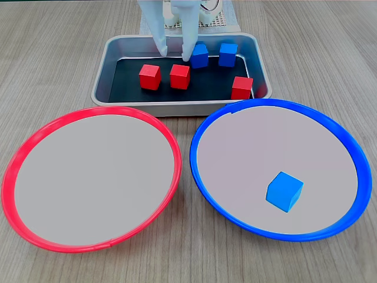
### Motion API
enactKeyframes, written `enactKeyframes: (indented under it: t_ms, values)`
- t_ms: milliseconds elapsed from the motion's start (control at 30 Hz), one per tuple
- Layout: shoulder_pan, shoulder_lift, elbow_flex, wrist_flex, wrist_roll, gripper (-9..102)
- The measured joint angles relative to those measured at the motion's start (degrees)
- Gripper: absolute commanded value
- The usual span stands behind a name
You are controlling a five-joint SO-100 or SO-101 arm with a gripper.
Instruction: Move six blocks tray to matching dishes
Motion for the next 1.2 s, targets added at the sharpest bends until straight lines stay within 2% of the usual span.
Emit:
enactKeyframes:
  t_ms: [300, 500, 567, 700, 767, 800, 900, 933, 1033, 1067, 1200]
  values:
    - [-0.26, -4.66, 1.85, -6.59, -6.50, 18]
    - [0.35, -7.03, 4.13, -12.57, -10.55, 7]
    - [-0.53, -7.12, 4.13, -12.30, -12.13, 0]
    - [-2.20, -7.12, 4.13, -12.74, -14.06, 0]
    - [-3.43, -5.89, 2.37, -9.14, -14.06, 0]
    - [-4.57, -4.57, -1.23, -4.22, -12.92, 0]
    - [-6.06, -2.90, -7.73, 3.52, -9.32, 0]
    - [-6.33, -3.25, -11.60, 3.78, -5.71, 0]
    - [-3.96, -9.32, -23.82, -1.23, 5.71, 0]
    - [-2.11, -14.41, -27.69, -6.24, 8.70, 0]
    - [2.64, -28.56, -37.18, -17.67, 13.97, 0]
